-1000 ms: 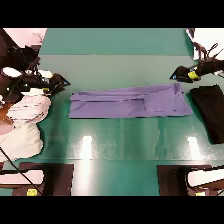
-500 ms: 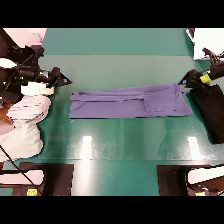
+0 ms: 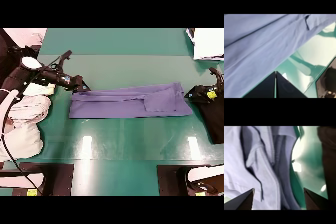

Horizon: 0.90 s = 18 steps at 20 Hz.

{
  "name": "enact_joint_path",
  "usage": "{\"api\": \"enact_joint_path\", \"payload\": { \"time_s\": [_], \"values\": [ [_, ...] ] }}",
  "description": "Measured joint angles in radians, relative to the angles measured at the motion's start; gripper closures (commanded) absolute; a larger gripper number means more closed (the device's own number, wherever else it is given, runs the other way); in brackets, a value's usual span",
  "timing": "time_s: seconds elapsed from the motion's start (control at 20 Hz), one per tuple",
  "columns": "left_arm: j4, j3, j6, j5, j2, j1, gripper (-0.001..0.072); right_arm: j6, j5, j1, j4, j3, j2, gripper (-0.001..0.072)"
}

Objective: Fold the shirts.

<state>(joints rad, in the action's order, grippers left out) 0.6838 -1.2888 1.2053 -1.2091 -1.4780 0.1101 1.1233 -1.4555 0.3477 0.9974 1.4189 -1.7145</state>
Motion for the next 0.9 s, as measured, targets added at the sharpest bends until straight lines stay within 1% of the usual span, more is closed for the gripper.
{"api": "enact_joint_path", "payload": {
  "time_s": [0.2, 0.35, 0.4, 0.45, 0.5, 0.6, 0.7, 0.75, 0.8, 0.9],
  "values": [
    [0.015, 0.0, 0.02, 0.013, -0.001, 0.052, 0.0669, -0.062, -0.007, 0.017, -0.1, -0.012, -0.061, 0.0018],
    [0.022, 0.0, 0.04, 0.02, -0.001, 0.064, 0.0669, -0.103, -0.023, 0.007, -0.158, -0.014, -0.1, 0.0019],
    [0.022, 0.0, 0.043, 0.02, -0.001, 0.066, 0.0669, -0.115, -0.026, 0.002, -0.17, -0.014, -0.109, 0.0044],
    [0.022, 0.0, 0.05, 0.02, -0.001, 0.069, 0.0669, -0.127, -0.025, -0.005, -0.177, -0.014, -0.116, 0.0049],
    [0.022, 0.0, 0.056, 0.02, -0.001, 0.069, 0.0669, -0.136, -0.025, -0.012, -0.182, -0.014, -0.121, 0.0096],
    [0.022, 0.0, 0.066, 0.024, -0.001, 0.071, 0.067, -0.148, -0.018, -0.027, -0.186, -0.016, -0.127, 0.0162],
    [0.023, 0.0, 0.072, 0.027, -0.001, 0.071, 0.067, -0.156, -0.014, -0.04, -0.188, -0.016, -0.13, 0.0163],
    [0.023, 0.0, 0.075, 0.027, -0.001, 0.071, 0.067, -0.158, -0.014, -0.047, -0.188, -0.016, -0.131, 0.0214],
    [0.027, 0.0, 0.081, 0.03, -0.001, 0.072, 0.067, -0.16, -0.011, -0.056, -0.187, -0.016, -0.132, 0.0334],
    [0.051, 0.0, 0.104, 0.044, -0.001, 0.078, 0.067, -0.161, -0.006, -0.071, -0.178, -0.018, -0.135, 0.0534]
  ]
}}
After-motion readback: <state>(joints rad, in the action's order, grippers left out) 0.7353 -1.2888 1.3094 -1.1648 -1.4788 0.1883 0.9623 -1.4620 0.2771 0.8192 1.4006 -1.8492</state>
